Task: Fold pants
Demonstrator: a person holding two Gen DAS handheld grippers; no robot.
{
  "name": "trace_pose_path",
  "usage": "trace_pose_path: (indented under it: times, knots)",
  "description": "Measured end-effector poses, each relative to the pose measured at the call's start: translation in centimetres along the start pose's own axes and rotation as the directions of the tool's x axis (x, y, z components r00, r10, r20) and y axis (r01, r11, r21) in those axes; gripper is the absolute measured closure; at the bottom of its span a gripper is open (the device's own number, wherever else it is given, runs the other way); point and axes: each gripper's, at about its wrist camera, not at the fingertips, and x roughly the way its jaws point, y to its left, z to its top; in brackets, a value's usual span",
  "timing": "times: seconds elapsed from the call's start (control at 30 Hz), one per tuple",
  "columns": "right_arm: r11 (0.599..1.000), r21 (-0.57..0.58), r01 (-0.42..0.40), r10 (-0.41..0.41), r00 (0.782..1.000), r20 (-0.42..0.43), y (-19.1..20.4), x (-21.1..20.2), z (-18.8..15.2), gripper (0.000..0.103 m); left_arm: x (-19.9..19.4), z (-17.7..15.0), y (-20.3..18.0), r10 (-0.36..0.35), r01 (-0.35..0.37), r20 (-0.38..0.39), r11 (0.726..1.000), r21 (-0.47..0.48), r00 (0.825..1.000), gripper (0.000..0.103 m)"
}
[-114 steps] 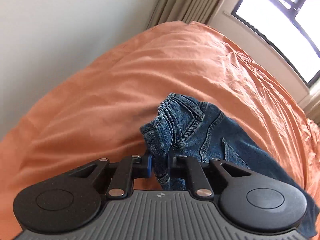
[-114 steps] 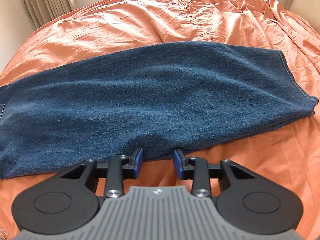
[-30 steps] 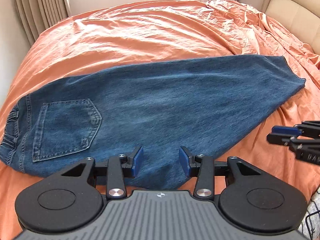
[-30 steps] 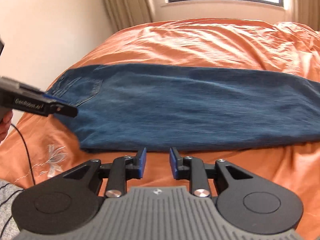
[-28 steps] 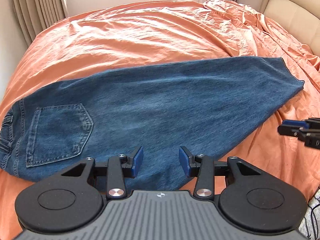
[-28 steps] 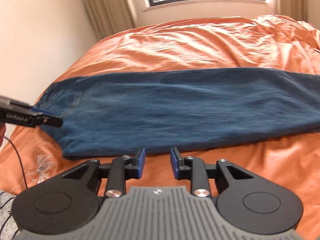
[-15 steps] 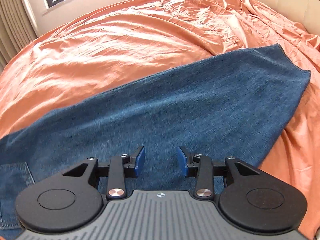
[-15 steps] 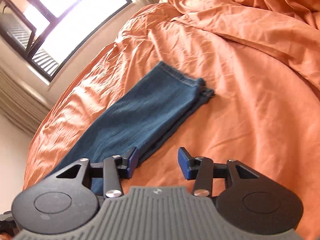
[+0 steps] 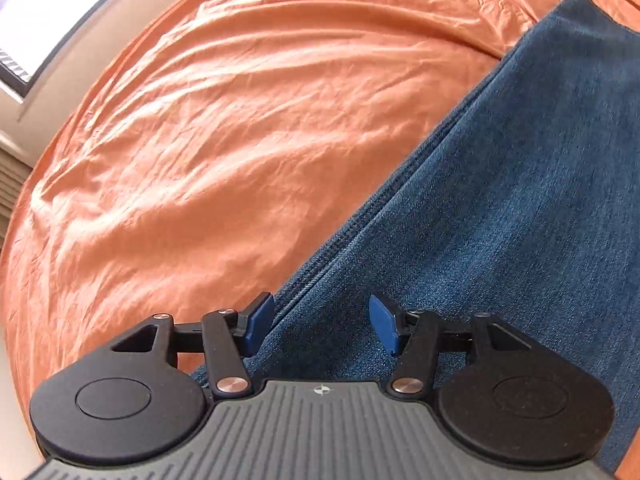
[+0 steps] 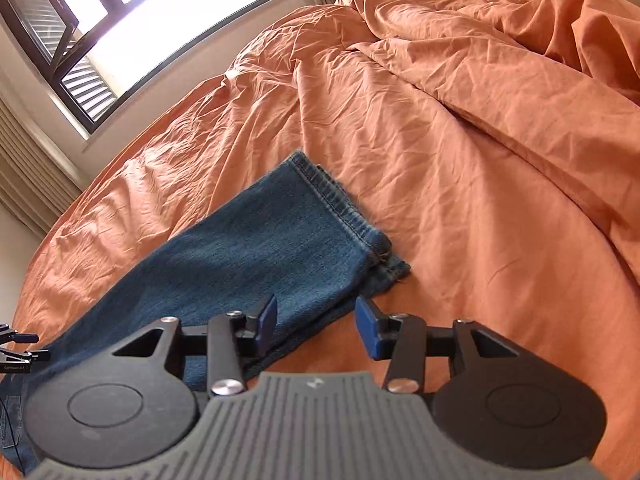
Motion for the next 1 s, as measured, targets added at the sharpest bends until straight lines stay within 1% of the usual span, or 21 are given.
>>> trace_pose_path:
  times: [0.07, 0.13, 0.17, 0.2, 0.23, 0.27, 0.3, 0.37, 0.43, 0.5, 0.53, 0.57, 0.6, 0.63, 0.67, 0.73, 0.8, 0.87, 0.93, 1.0]
  knots:
    - [1.000, -0.023, 0.022, -0.022, 1.000, -0.005, -0.4, 0.4, -0.2, 0.061, 1.5, 0.3, 0.2, -0.037, 0.038, -0.040, 0.999, 0.025, 0.999, 0.038]
    - [0.998, -0.047, 0.049, -0.050, 0.999, -0.008, -0.6, 0.6, -0.5, 0.061, 2.2, 0.5, 0.4, -0.061, 0.062, -0.059, 0.998, 0.027, 0.996, 0.040]
    - [0.997, -0.056, 0.059, -0.060, 0.998, -0.008, -0.7, 0.6, -0.6, 0.061, 2.4, 0.6, 0.6, -0.079, 0.080, -0.064, 0.997, 0.000, 0.995, 0.056]
    - [0.996, -0.061, 0.067, -0.067, 0.998, -0.008, -0.7, 0.6, -0.7, 0.061, 2.3, 0.7, 0.7, -0.090, 0.089, -0.053, 0.996, -0.027, 0.995, 0.085]
    - [0.995, -0.063, 0.073, -0.073, 0.997, -0.005, -0.8, 0.6, -0.8, 0.061, 2.0, 0.8, 0.7, -0.056, 0.054, -0.035, 0.998, -0.037, 0.998, 0.103]
    - [0.995, -0.064, 0.078, -0.078, 0.997, -0.004, -0.8, 0.5, -0.9, 0.061, 1.7, 0.7, 0.5, -0.020, 0.019, -0.014, 0.999, -0.041, 1.000, 0.103]
    - [0.994, -0.066, 0.082, -0.083, 0.997, -0.003, -0.9, 0.5, -0.9, 0.061, 1.2, 0.7, 0.2, -0.020, 0.020, 0.008, 0.999, -0.038, 1.000, 0.103]
    - [0.993, -0.077, 0.088, -0.088, 0.996, 0.005, -0.8, 0.4, -0.9, 0.061, 0.5, 0.5, -0.7, 0.003, -0.002, 0.041, 1.000, -0.025, 0.999, 0.103]
    - [0.990, -0.098, 0.099, -0.098, 0.995, 0.015, -0.5, 0.2, -1.0, 0.061, 0.1, 0.5, -1.3, 0.023, -0.023, 0.057, 1.000, -0.003, 0.998, 0.103]
    - [0.989, -0.110, 0.097, -0.095, 0.995, 0.019, -0.3, 0.0, -1.2, 0.061, -0.2, 0.5, -0.8, 0.006, -0.006, 0.057, 1.000, 0.011, 0.998, 0.103]
    - [0.989, -0.115, 0.095, -0.094, 0.995, 0.018, -0.2, -0.1, -1.3, 0.061, 0.0, 0.6, -0.5, -0.024, 0.023, 0.027, 0.999, 0.030, 0.999, 0.101]
    - [0.988, -0.120, 0.095, -0.094, 0.995, 0.016, -0.1, -0.1, -1.4, 0.061, 0.2, 0.6, -0.1, -0.070, 0.070, -0.006, 0.996, 0.058, 0.998, 0.086]
    - [0.987, -0.129, 0.093, -0.092, 0.996, 0.015, 0.0, -0.2, -1.5, 0.061, 0.2, 0.3, 0.4, -0.094, 0.096, -0.027, 0.992, 0.079, 0.995, 0.068]
    - [0.986, -0.138, 0.093, -0.092, 0.996, 0.016, 0.1, -0.3, -1.6, 0.061, 0.2, 0.1, 0.8, -0.087, 0.091, -0.048, 0.992, 0.087, 0.995, 0.057]
    - [0.984, -0.150, 0.098, -0.097, 0.995, 0.020, 0.3, -0.5, -1.7, 0.062, 0.3, -0.1, 1.3, -0.081, 0.087, -0.062, 0.992, 0.095, 0.995, 0.042]
    - [0.982, -0.164, 0.095, -0.092, 0.995, 0.025, 0.5, -0.6, -1.7, 0.061, 0.4, -0.7, 2.6, -0.067, 0.075, -0.084, 0.992, 0.099, 0.994, 0.043]
    - [0.978, -0.200, 0.053, -0.051, 0.999, 0.017, 1.4, -0.6, -1.4, 0.062, 0.7, -0.9, 4.0, -0.080, 0.088, -0.108, 0.994, 0.066, 0.991, 0.042]
    - [0.963, -0.269, 0.010, -0.010, 1.000, 0.004, 3.1, -0.2, -0.7, 0.062, 1.5, -1.3, 5.1, -0.115, 0.121, -0.153, 0.992, 0.032, 0.982, 0.042]
    - [0.926, -0.373, -0.047, 0.040, 0.999, -0.026, 6.1, 0.8, 0.4, 0.062, 2.1, -1.6, 5.3, -0.128, 0.139, -0.172, 0.989, 0.051, 0.977, 0.042]
    - [0.877, -0.469, -0.102, 0.084, 0.995, -0.059, 9.0, 2.0, 1.3, 0.063, 2.4, -1.8, 5.6, -0.139, 0.149, -0.166, 0.988, 0.049, 0.976, 0.039]
